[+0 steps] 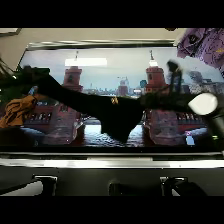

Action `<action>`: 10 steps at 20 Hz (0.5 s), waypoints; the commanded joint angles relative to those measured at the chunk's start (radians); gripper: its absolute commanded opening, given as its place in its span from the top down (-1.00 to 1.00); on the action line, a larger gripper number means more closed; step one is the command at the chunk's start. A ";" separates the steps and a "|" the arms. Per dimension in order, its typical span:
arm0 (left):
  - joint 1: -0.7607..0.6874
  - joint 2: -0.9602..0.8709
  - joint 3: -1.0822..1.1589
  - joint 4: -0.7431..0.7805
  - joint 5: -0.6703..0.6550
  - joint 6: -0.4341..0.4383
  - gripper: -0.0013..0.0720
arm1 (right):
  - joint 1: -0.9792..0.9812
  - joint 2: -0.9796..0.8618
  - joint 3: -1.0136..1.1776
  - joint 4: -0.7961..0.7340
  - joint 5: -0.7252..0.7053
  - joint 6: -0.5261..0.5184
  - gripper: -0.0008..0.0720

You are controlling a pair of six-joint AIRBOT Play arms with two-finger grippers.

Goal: Fold the clothes and pants, and hang the long-sleeved shirts on hangers.

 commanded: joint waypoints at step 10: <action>0.018 0.563 0.317 0.572 -0.447 -0.352 0.93 | 0.001 0.231 0.653 -0.301 0.338 0.156 0.90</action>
